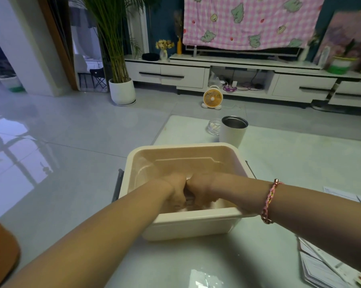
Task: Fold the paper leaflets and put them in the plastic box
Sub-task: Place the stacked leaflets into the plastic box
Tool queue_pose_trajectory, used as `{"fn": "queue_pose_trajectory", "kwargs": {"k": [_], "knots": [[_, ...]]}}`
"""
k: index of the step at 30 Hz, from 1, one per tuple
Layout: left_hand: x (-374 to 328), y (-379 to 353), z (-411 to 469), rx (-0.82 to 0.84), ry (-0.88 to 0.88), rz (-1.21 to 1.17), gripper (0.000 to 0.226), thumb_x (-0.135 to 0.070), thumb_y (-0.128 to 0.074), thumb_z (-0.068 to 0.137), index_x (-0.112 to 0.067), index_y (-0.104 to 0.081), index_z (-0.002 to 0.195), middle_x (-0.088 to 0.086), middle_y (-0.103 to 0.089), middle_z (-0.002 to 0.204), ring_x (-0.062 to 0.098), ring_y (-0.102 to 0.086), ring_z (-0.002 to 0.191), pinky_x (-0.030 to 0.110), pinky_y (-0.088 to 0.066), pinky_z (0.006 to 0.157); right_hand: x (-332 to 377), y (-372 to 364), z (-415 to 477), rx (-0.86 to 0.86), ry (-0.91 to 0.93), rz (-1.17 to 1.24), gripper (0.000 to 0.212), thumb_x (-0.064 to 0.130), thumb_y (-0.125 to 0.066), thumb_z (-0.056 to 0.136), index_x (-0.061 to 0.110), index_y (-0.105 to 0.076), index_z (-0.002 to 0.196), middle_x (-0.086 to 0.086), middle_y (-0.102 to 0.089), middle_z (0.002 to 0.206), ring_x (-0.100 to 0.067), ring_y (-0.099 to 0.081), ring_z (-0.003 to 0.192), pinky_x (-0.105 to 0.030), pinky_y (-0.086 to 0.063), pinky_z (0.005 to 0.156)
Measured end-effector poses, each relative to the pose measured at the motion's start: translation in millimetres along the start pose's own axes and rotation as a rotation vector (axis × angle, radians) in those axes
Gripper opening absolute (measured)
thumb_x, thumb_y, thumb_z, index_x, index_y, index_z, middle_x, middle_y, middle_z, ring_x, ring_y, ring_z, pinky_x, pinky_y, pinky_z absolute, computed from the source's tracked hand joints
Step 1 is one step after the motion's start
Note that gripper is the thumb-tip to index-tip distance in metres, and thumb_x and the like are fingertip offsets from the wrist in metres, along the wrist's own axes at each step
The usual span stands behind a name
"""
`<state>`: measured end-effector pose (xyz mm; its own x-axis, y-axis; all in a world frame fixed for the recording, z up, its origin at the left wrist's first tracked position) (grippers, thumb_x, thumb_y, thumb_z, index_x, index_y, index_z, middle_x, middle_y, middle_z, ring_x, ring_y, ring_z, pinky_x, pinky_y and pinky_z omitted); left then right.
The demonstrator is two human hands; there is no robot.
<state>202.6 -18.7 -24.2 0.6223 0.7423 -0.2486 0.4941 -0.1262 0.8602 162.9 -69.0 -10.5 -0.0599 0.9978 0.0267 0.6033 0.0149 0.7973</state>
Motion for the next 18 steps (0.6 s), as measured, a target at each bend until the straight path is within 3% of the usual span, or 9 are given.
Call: {"fn": "queue_pose_trajectory", "kwargs": {"k": [2, 4, 6, 9, 12, 15, 18], "knots": [[-2, 0, 3, 0.050, 0.030, 0.041, 0.016, -0.021, -0.070, 0.076, -0.015, -0.060, 0.088, 0.006, -0.062, 0.090, 0.019, -0.055, 0.076, 0.027, -0.045, 0.069, -4, -4, 5, 0.061, -0.042, 0.059, 0.025, 0.015, -0.050, 0.091, 0.001, -0.063, 0.108, 0.000, -0.054, 0.052, -0.014, -0.051, 0.050, -0.019, -0.044, 0.045], [-4, -3, 5, 0.149, 0.063, 0.037, 0.013, -0.019, -0.065, 0.079, -0.012, -0.058, 0.088, 0.007, -0.060, 0.082, 0.019, -0.053, 0.068, 0.025, -0.045, 0.063, -9, -8, 13, 0.117, -0.089, 0.149, 0.028, 0.018, -0.048, 0.091, 0.000, -0.063, 0.108, -0.005, -0.056, 0.063, -0.016, -0.052, 0.053, -0.024, -0.046, 0.047], [-2, -4, 7, 0.250, 0.120, -0.040, 0.009, -0.014, -0.059, 0.082, -0.009, -0.052, 0.079, 0.005, -0.050, 0.067, 0.016, -0.047, 0.055, 0.021, -0.040, 0.051, -16, -4, 18, 0.127, -0.120, 0.225, 0.025, 0.022, -0.047, 0.093, 0.002, -0.061, 0.091, -0.006, -0.057, 0.065, -0.016, -0.052, 0.053, -0.023, -0.044, 0.047], [3, -4, 12, 0.381, 0.206, -0.131, 0.006, -0.013, -0.054, 0.083, -0.011, -0.050, 0.078, 0.005, -0.045, 0.068, 0.016, -0.044, 0.058, 0.020, -0.038, 0.053, -22, 2, 26, 0.155, -0.119, 0.240, 0.027, 0.025, -0.048, 0.095, 0.012, -0.052, 0.072, 0.003, -0.056, 0.042, -0.011, -0.053, 0.047, -0.020, -0.043, 0.045], [14, -2, 17, 0.469, 0.214, -0.202, 0.016, -0.016, -0.051, 0.090, -0.013, -0.053, 0.074, 0.003, -0.048, 0.067, 0.013, -0.050, 0.059, 0.019, -0.043, 0.053, -15, -3, 34, 0.215, -0.084, 0.092, 0.023, 0.016, -0.055, 0.091, 0.012, -0.052, 0.069, 0.000, -0.056, 0.058, -0.007, -0.052, 0.038, -0.016, -0.042, 0.039], [20, -4, 23, 0.464, 0.183, -0.235, 0.018, -0.022, -0.056, 0.092, -0.014, -0.052, 0.077, 0.000, -0.051, 0.066, 0.010, -0.054, 0.060, 0.019, -0.045, 0.060, -13, -8, 37, 0.198, -0.040, 0.077, 0.008, 0.012, -0.060, 0.089, 0.005, -0.056, 0.088, -0.004, -0.057, 0.068, -0.005, -0.053, 0.032, -0.015, -0.042, 0.034], [15, -12, 25, 0.435, 0.196, -0.104, 0.015, -0.021, -0.058, 0.091, -0.015, -0.054, 0.078, 0.000, -0.051, 0.071, 0.010, -0.052, 0.062, 0.018, -0.047, 0.055, -13, -12, 34, 0.219, -0.045, 0.166, 0.030, 0.005, -0.055, 0.090, -0.001, -0.055, 0.119, -0.009, -0.059, 0.077, -0.010, -0.056, 0.041, -0.017, -0.045, 0.036]]}}
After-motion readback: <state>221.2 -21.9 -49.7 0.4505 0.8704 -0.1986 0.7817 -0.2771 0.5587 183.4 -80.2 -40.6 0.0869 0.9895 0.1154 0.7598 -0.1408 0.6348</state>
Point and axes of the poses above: each hand's wrist, its own z-axis towards the middle knuckle, its own y-axis out of the back of the hand, x = y × z, the point moved 6 cm from there along z, towards the middle knuckle
